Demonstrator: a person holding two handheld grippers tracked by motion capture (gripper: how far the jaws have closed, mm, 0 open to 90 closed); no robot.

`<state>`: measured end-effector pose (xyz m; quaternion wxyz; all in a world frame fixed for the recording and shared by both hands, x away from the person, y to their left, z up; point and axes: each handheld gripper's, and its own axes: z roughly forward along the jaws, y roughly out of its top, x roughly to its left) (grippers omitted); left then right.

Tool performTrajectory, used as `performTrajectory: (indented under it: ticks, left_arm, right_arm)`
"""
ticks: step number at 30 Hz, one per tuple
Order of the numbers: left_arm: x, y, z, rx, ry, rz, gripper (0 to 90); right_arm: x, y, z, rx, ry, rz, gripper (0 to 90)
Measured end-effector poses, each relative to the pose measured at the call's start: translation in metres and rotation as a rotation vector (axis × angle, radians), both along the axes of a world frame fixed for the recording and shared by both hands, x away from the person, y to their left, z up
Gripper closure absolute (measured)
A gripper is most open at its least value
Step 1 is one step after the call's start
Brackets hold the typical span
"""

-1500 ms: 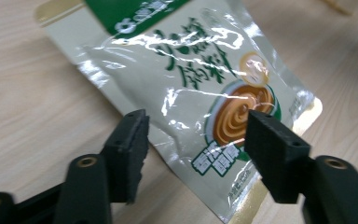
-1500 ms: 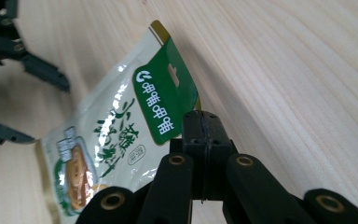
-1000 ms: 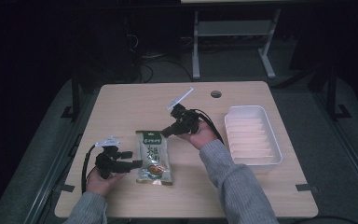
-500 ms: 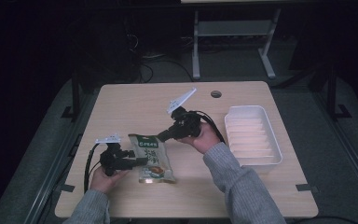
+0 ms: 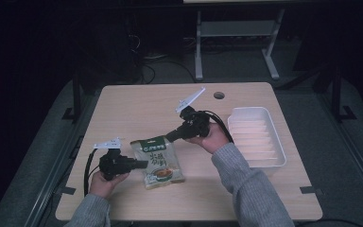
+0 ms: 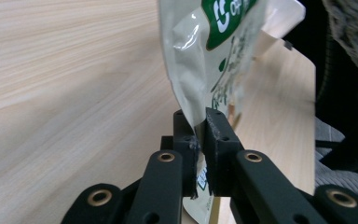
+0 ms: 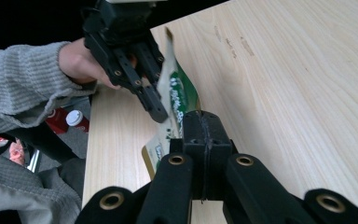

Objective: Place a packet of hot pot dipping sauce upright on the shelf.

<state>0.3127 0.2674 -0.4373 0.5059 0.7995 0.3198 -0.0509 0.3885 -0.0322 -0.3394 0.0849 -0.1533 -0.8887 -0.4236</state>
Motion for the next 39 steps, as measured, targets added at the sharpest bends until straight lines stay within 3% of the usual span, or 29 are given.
performTrajectory:
  ticks: [9, 17, 21, 27, 31, 33, 39]
  left_arm:
    - [-0.008, -0.005, 0.012, 0.031, -0.074, -0.051, 88.4]
    - [-0.01, -0.009, 0.015, 0.04, -0.094, -0.08, 89.9]
    - [-0.011, -0.014, 0.017, 0.061, -0.11, -0.103, 90.0]
    - [-0.013, -0.018, 0.019, 0.07, -0.131, -0.125, 90.0]
    - [-0.013, -0.018, 0.02, 0.078, -0.133, -0.121, 90.0]
    - [-0.013, -0.018, 0.019, 0.083, -0.132, -0.118, 90.0]
    - [-0.013, -0.017, 0.019, 0.077, -0.134, -0.1, 90.0]
  right_arm:
    - [0.0, 0.001, 0.002, -0.053, -0.01, 0.022, 75.4]
    - [0.002, 0.01, -0.001, -0.1, -0.028, 0.036, 63.9]
    - [0.003, 0.021, -0.005, -0.169, -0.067, 0.048, 57.8]
    - [0.007, 0.03, -0.008, -0.201, -0.067, 0.084, 55.8]
    - [0.009, 0.035, -0.014, -0.205, -0.02, 0.125, 59.5]
    - [0.009, 0.035, -0.015, -0.21, -0.018, 0.132, 61.1]
    - [0.008, 0.026, -0.009, -0.177, 0.028, 0.169, 83.2]
